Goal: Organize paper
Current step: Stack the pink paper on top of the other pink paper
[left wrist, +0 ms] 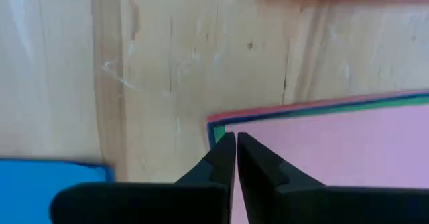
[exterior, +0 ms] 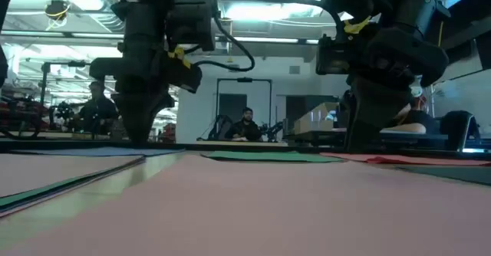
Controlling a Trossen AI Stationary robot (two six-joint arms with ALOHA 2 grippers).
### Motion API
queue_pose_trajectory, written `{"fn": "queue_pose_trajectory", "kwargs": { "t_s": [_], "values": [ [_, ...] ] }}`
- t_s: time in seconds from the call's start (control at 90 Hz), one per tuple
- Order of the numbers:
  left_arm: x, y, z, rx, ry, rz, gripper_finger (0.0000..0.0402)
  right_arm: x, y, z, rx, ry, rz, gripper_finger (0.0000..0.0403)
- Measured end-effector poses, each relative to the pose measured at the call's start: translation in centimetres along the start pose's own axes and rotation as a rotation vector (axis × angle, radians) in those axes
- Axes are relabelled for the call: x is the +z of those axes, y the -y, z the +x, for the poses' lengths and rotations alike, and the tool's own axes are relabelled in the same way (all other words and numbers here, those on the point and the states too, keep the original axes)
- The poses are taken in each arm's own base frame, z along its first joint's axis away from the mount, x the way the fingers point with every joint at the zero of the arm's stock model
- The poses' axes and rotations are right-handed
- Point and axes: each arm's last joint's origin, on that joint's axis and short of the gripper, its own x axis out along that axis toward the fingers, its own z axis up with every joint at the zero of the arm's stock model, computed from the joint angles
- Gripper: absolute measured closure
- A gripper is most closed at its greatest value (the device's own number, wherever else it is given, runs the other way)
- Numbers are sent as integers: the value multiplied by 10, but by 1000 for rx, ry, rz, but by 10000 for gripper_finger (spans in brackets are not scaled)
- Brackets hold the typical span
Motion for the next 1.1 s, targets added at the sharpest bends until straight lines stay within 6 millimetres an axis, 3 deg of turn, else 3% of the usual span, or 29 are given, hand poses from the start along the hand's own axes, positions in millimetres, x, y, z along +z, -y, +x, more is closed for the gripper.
{"fn": "queue_pose_trajectory", "kwargs": {
  "t_s": [0.122, 0.456, 0.667, 0.889, 1.1],
  "values": [
    [-4, 1, 2, 2, -32, -20, 390, 0, 0, 0, 1, 0, 0, 297],
    [-5, 1, 2, 4, -39, -67, 289, 0, 0, 0, 1, -1, 0, 297],
    [-9, 2, 9, 3, -30, -39, 251, 0, 0, 0, 2, -1, -1, 297],
    [-18, 2, 18, 15, -54, -30, 251, 0, 0, 0, 2, -1, -3, 297],
    [-19, 1, 17, 17, -70, -21, 305, 0, 0, 0, 2, -1, -3, 297]
  ]
}}
